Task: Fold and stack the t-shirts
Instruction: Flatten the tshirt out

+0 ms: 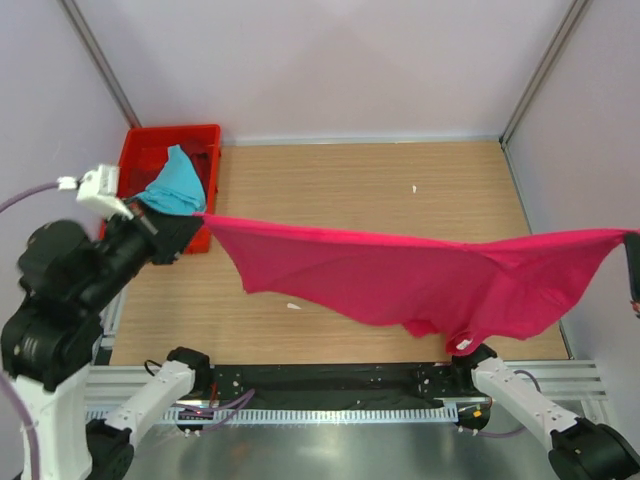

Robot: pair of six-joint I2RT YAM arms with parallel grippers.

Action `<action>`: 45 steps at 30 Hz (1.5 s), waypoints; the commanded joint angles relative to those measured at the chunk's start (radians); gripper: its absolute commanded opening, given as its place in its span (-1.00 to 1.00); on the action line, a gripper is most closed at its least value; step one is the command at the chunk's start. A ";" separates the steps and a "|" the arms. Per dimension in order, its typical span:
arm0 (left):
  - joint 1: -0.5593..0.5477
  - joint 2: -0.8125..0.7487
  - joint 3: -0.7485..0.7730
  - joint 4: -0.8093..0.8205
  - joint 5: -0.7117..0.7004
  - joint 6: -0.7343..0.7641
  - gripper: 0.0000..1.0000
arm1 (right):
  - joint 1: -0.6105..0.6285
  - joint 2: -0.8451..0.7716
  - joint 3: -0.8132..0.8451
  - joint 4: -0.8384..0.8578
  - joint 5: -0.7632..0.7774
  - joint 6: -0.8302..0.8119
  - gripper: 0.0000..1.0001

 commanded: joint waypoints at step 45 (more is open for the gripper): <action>0.170 1.128 0.075 0.715 0.060 0.126 -1.00 | -0.370 0.871 -0.603 0.847 -0.182 -0.265 -0.98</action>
